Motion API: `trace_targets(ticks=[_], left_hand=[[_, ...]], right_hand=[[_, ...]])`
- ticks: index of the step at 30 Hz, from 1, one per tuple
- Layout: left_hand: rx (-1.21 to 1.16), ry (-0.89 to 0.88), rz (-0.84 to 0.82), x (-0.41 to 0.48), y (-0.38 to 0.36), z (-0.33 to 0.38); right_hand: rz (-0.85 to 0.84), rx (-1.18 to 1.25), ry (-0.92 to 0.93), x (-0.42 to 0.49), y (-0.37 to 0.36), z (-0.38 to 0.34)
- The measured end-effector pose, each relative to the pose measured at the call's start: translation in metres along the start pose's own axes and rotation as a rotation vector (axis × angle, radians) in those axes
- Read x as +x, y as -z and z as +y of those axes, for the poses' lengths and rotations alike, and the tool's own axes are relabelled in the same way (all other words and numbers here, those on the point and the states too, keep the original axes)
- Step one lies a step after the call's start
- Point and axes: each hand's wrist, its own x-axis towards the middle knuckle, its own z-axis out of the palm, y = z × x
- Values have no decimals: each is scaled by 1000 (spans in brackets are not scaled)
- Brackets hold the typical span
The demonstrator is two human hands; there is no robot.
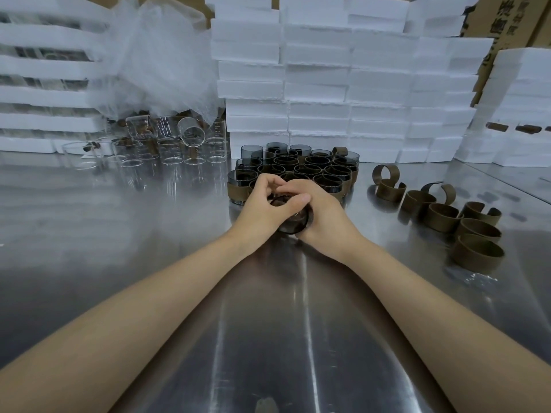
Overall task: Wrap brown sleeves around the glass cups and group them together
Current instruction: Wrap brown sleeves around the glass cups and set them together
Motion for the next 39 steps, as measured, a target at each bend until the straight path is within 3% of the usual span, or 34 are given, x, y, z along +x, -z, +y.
trace_targets(ticks=[4,10,20,30,33,37,39], left_hand=[[50,-18,-43,-2,-1,1],[91,-32,-47,-2,-2,1],[-35,-69,-111,-3,-2,3],[-239,46,-24,2,1,7],[-130,13,53,1,-1,7],[301,-266,85,-2,3,4],[354,-348,32,-4,2,5]], right_hand=[[24,-6,-4,0,0,-2],[81,175,-201,0,1,-1],[211,471,-324,4,5,2],[176,451,-271,2,5,3],[135,483,-328,2,4,2],[21,853,-466,5,4,-3],[-69,1020,-518,6,3,-4]])
